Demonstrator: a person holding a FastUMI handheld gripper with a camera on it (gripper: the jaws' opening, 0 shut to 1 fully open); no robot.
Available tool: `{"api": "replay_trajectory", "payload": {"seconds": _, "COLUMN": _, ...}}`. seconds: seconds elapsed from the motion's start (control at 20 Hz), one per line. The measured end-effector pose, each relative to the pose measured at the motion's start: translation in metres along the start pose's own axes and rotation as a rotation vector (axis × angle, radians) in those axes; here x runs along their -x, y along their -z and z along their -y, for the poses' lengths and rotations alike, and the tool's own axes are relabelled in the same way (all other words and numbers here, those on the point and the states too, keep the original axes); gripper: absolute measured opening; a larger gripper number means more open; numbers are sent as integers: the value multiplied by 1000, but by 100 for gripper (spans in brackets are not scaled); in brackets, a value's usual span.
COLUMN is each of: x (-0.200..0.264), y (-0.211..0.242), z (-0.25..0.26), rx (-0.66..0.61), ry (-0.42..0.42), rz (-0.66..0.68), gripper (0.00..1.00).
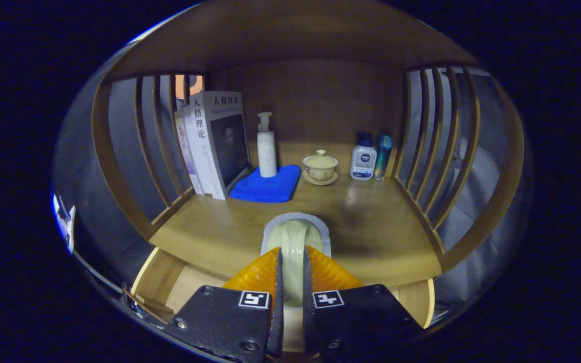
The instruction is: Pull open the drawer, take out the items inside it, and place them on the countertop above the cabinet.
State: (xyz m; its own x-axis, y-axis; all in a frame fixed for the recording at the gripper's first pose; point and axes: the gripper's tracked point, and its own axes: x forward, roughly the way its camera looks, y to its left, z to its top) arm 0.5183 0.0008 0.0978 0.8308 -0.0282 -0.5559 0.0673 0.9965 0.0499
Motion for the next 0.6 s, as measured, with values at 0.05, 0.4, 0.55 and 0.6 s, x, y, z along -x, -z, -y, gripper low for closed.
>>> {"api": "replay_trajectory", "payload": {"seconds": 0.05, "x": -6, "y": -4, "z": -1, "rx": -4, "ry": -4, "rz": -4, "gripper": 18}}
{"api": "replay_trajectory", "payload": {"seconds": 0.4, "x": -44, "y": -15, "z": -6, "rx": -43, "ry": -10, "rz": -4, "gripper": 18}}
{"api": "replay_trajectory", "payload": {"seconds": 0.55, "x": -55, "y": -17, "z": -9, "rx": -51, "ry": -19, "rz": 3, "gripper": 18}}
{"api": "replay_trajectory", "payload": {"seconds": 0.6, "x": -58, "y": -17, "z": -9, "rx": -53, "ry": -21, "rz": 2, "gripper": 18}}
